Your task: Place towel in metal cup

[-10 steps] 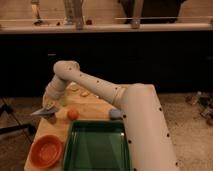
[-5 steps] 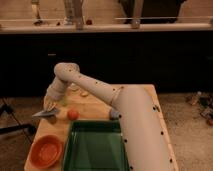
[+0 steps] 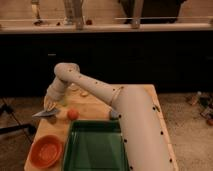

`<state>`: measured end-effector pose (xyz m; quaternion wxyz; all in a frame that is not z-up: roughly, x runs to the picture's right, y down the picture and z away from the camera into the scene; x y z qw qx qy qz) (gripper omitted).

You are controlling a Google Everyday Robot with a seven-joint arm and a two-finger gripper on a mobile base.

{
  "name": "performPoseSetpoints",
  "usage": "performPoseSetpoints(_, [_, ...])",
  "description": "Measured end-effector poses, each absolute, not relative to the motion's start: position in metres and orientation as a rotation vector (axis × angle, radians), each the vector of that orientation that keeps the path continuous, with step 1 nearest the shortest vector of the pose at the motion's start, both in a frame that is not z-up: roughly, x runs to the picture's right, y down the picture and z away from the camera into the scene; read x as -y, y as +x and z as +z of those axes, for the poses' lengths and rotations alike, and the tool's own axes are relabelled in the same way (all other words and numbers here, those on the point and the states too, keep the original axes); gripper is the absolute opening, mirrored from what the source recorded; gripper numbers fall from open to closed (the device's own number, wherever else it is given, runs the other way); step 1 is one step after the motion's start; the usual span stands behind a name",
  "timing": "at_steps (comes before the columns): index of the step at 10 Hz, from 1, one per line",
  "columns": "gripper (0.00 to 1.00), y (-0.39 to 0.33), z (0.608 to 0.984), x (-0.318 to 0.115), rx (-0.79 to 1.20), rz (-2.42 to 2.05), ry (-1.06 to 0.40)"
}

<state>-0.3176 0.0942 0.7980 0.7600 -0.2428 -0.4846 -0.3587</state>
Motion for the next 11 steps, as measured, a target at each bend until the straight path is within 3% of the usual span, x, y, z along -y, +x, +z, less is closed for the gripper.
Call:
performPoseSetpoints(9, [0.00,-0.3178,0.7980,-0.0944,1.055,-0.781,-0.529])
performPoseSetpoints(11, [0.11,-0.3178,0.7980,-0.0944,1.055,-0.782,-0.529])
